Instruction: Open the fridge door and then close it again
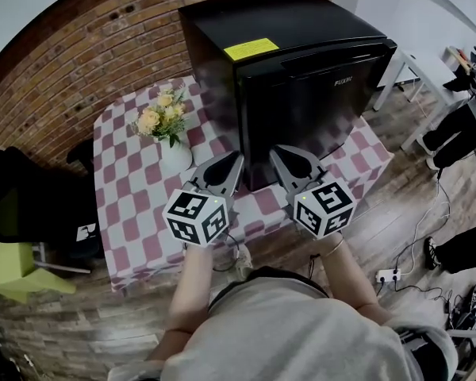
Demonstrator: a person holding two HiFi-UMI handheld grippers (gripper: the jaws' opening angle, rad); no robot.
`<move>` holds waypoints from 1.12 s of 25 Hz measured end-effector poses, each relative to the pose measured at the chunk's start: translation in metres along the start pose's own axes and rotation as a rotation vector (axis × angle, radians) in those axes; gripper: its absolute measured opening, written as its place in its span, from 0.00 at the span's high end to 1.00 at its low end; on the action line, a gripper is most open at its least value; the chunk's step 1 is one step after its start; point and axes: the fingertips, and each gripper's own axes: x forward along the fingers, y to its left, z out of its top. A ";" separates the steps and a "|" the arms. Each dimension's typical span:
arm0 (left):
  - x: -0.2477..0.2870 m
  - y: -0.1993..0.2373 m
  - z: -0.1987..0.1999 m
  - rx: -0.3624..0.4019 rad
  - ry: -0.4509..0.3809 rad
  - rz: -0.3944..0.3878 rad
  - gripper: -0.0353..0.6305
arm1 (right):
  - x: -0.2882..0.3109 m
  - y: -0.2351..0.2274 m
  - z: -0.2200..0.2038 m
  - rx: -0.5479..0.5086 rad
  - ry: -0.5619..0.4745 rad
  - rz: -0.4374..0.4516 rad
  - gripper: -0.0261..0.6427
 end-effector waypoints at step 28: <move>-0.045 -0.100 -0.035 -0.014 0.052 -0.006 0.92 | -0.115 0.032 -0.004 0.138 -0.031 -0.001 0.96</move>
